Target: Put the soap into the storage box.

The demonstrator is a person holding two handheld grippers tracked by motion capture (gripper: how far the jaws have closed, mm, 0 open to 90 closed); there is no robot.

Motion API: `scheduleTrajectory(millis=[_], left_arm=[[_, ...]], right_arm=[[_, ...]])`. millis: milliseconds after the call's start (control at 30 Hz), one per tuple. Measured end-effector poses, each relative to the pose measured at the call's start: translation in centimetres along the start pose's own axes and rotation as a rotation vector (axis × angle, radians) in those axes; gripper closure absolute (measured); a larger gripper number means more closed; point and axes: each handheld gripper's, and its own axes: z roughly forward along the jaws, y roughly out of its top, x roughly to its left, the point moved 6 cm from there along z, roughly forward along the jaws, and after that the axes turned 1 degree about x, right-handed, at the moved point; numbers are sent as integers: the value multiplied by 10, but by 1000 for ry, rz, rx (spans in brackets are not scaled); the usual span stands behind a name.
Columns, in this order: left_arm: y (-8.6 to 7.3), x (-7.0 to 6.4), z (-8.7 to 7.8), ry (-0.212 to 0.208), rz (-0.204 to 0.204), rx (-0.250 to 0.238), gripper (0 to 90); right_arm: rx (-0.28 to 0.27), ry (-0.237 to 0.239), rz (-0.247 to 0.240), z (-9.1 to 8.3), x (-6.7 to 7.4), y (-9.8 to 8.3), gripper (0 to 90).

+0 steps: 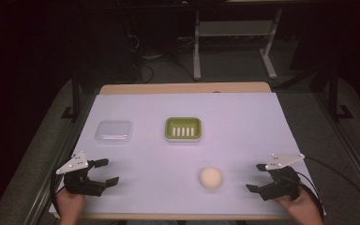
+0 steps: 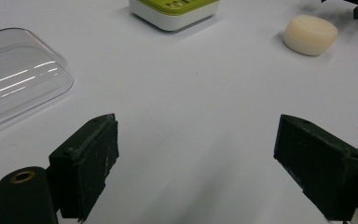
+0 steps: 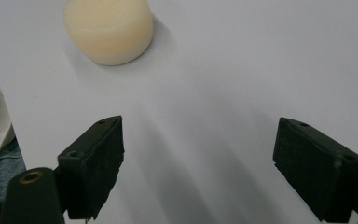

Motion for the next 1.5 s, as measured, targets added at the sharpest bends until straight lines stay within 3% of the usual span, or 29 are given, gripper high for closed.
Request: scheduleTrajectory(millis=[700, 1133, 1500], left_arm=[[1, -2, 0, -5, 9, -3, 132], [2, -1, 0, -3, 5, -15, 131], [1, -1, -2, 2, 4, -16, 132]], right_arm=[[23, 30, -7, 12, 12, 12, 140], [67, 18, -73, 18, 23, 22, 140], [92, 34, -81, 18, 25, 32, 147]])
